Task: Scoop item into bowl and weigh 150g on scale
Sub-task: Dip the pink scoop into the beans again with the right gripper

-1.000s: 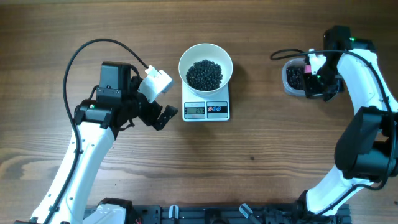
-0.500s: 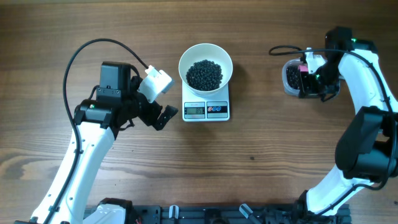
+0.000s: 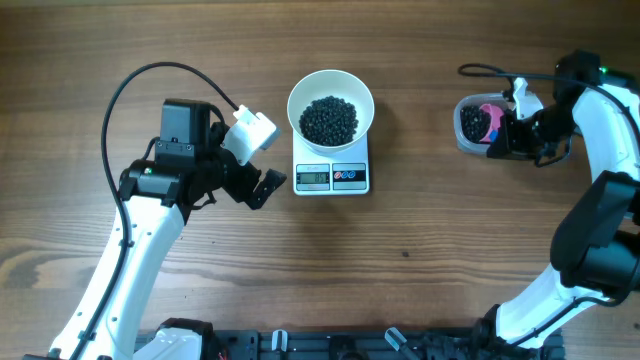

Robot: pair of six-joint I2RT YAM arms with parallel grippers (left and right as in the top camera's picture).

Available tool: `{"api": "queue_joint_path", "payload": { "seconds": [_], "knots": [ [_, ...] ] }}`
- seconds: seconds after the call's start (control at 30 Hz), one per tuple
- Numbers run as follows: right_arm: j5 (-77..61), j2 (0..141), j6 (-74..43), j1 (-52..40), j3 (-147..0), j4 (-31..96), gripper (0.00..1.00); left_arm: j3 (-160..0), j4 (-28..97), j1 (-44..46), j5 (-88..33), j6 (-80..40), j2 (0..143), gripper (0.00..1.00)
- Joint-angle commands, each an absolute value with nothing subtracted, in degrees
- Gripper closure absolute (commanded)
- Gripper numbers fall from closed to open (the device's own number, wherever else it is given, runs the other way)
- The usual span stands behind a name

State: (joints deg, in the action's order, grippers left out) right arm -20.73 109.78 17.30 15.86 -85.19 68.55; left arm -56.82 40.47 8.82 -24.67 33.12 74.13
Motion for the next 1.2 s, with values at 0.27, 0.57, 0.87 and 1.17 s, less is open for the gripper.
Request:
{"api": "queue_joint_path", "payload": {
  "seconds": [0.27, 0.57, 0.87, 1.17],
  "knots": [
    [-24.9, 110.5, 16.4, 15.6, -84.7, 66.0, 0.96, -56.5, 40.3, 8.5, -24.6, 32.5, 74.0, 0.0],
    [-23.8, 112.7, 15.0, 15.6, -84.7, 65.2, 0.96, -56.5, 40.3, 8.5, -24.6, 32.5, 74.0, 0.0],
    [-28.2, 113.3, 17.6, 15.8, -84.7, 67.0, 0.96, -56.4, 40.3, 8.5, -24.6, 32.5, 74.0, 0.0],
    [-35.7, 113.3, 19.6, 20.4, -84.7, 68.3, 0.96, -56.4, 40.3, 8.5, -24.6, 32.5, 74.0, 0.0]
  ]
}}
